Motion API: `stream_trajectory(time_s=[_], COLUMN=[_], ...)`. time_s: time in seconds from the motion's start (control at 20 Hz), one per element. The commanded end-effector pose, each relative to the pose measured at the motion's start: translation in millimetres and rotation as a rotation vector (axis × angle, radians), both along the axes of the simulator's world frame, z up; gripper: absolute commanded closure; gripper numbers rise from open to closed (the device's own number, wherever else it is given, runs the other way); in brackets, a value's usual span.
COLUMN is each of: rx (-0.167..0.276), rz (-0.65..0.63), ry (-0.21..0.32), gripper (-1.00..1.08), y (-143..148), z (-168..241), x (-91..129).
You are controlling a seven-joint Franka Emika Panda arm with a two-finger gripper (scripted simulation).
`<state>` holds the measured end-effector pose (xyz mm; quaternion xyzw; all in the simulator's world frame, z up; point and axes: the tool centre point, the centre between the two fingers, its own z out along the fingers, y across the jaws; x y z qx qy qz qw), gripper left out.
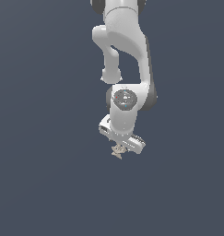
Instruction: Pick up the object and move it to a goal position.
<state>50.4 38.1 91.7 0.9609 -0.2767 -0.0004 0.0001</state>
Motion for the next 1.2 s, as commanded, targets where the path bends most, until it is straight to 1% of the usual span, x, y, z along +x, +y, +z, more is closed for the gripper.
stream_trajectory(time_s=[0.0, 0.2, 0.55, 0.85, 0.9, 1.15], rx=[0.0, 0.0, 0.0, 0.0, 0.0, 0.0], rz=[0.0, -0.001, -0.004, -0.005, -0.005, -0.005], ry=[0.0, 0.0, -0.001, -0.001, -0.001, -0.001], gripper=[-0.92, -0.92, -0.92, -0.92, 1.08, 1.08], y=[0, 0, 0, 0, 0, 0], z=[0, -9, -43, -50, -50, -50], x=[0, 0, -1, 1, 1, 1])
